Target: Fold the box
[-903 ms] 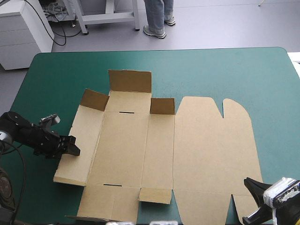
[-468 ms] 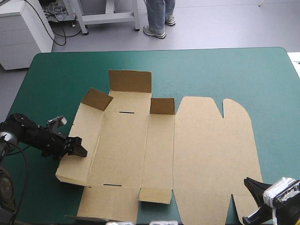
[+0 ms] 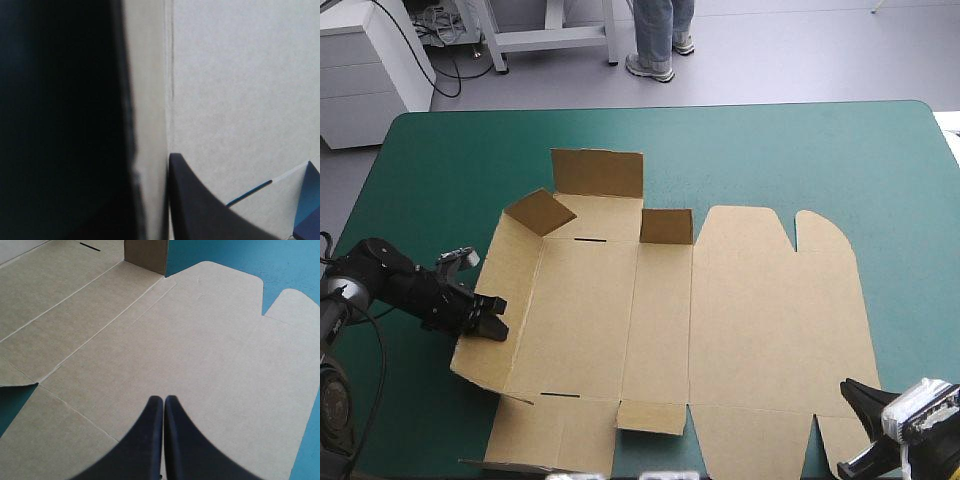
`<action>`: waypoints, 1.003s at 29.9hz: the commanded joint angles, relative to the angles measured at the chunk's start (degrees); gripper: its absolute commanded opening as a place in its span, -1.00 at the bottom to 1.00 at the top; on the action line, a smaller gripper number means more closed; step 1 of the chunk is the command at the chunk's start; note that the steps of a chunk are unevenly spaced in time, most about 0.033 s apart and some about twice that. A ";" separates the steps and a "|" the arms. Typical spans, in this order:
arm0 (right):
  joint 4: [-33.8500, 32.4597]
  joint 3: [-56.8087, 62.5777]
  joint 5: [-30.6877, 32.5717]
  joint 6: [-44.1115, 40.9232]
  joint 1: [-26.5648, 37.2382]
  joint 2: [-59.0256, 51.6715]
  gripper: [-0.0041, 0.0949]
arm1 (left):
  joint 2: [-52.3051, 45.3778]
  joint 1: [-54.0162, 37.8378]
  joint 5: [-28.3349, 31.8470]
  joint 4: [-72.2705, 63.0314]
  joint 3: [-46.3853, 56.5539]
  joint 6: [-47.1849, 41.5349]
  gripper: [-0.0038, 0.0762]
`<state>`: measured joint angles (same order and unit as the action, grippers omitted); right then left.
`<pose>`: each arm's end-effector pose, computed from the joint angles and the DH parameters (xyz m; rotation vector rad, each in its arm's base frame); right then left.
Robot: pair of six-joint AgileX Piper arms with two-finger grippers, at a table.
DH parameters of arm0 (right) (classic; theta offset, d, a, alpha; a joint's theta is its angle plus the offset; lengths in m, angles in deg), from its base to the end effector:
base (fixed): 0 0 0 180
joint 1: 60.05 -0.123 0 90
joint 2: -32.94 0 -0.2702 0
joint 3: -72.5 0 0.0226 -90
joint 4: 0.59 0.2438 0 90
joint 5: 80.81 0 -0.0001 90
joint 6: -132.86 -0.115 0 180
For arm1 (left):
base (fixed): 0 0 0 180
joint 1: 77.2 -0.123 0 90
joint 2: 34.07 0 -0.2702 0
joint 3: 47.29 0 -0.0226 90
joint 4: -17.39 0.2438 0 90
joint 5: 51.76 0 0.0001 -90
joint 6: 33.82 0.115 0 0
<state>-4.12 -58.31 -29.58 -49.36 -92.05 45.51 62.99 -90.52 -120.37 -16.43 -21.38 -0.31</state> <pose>0.0420 0.0197 0.2722 -0.5164 1.9159 0.3167 0.2441 -0.0035 0.1800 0.1122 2.9902 -0.8587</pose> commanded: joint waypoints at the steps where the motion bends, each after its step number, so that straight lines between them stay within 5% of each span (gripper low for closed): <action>1: -0.56 -1.18 -4.21 0.12 0.07 0.87 -0.95 | -1.73 0.39 -5.76 -2.09 -1.08 1.11 -0.92; 7: -0.56 -1.18 -4.21 0.12 0.07 0.87 -0.95 | -2.23 1.28 -4.77 -1.22 -4.03 2.81 -0.92; 30: -0.09 -1.18 -4.21 -0.32 0.07 0.87 -0.95 | -3.31 28.12 11.01 29.90 -33.08 -2.35 -0.92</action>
<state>-3.95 -58.31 -29.58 -49.62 -92.05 45.51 62.15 -65.26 -113.42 10.26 -51.11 -2.87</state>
